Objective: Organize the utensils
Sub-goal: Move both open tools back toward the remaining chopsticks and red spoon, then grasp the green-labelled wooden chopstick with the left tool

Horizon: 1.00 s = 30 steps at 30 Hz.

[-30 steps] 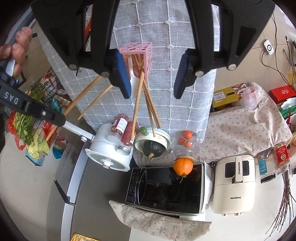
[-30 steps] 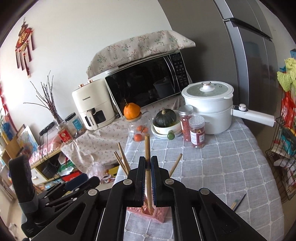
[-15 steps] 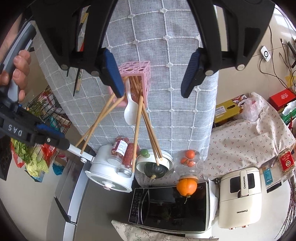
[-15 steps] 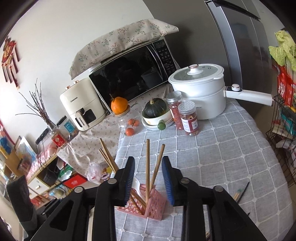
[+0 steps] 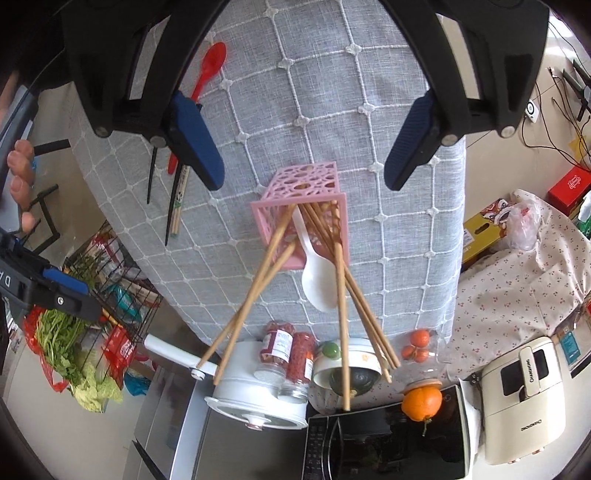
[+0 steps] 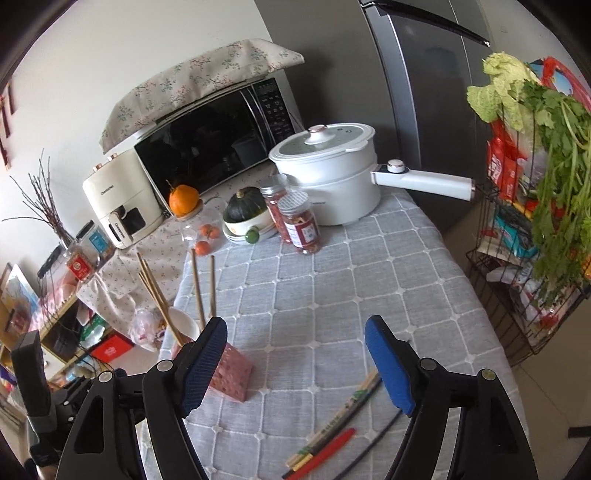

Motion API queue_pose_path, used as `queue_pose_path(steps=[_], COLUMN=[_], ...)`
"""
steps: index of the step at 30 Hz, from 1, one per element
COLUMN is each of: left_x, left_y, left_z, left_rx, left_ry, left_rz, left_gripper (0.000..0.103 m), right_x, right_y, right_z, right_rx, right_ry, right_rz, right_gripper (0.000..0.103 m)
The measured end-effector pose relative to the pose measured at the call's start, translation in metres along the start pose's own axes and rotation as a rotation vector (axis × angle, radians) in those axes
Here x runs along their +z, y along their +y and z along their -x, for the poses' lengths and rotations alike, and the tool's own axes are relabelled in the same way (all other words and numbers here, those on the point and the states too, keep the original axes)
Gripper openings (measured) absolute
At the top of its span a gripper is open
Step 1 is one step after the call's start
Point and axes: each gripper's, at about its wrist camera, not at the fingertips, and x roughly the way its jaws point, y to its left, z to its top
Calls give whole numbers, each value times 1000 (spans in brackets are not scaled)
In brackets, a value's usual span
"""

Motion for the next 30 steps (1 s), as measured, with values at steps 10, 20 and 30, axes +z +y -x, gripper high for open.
queue_pose_path(steps=[10,20,30], left_x=[-9,-3,15], left_y=[-33,-65,-116], left_z=[-25,-54,-106], left_rx=[2,-19,-101], left_ry=[108,191,259], left_rz=[-70,-103,-105], left_gripper=[89,89,67], right_x=[-24,-36,-46], right_y=[-61,-92,-142], right_z=[-12,-38,-67], right_rx=[-123,-199,-241], right_ry=[167,340,469], right_rz=[-57,-49,-174], right_gripper=[83,85,85])
